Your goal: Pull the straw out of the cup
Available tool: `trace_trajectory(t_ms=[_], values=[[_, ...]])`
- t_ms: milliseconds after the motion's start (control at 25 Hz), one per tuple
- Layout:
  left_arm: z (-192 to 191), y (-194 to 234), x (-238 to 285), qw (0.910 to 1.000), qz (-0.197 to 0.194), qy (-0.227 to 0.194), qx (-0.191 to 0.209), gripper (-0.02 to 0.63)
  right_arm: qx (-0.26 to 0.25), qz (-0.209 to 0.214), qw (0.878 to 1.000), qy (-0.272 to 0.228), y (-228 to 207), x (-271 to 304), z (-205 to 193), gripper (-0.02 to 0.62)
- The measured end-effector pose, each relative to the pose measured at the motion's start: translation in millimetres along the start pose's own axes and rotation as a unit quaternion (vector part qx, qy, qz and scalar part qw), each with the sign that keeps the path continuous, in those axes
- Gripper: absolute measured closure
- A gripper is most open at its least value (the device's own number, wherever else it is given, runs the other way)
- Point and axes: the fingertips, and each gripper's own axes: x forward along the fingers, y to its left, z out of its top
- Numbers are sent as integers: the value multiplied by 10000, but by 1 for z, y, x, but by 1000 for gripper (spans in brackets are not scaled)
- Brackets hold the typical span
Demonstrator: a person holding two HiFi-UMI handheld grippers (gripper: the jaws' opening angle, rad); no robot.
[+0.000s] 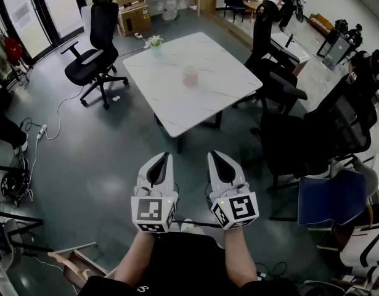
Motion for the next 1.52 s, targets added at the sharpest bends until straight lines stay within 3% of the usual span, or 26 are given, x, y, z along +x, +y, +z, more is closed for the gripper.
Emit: trace_trajectory(t_ms=[280,680,1160,1520], values=[[-7,-7,-1,9999,91,-2,-70,606,154,-14,9998,-124,-10,-2,-3,594],[-12,33,31,9994,310,42,-172,605,113,132,9998,6,-14,53,-14,594],[-28,92,168,9986,66,405,-343,606,221,-129,9990,360,-82,178,-42,594],[-19,153,282,9966,-235,640,-467,605,140,-428,9968,655,-124,292,-47,592]])
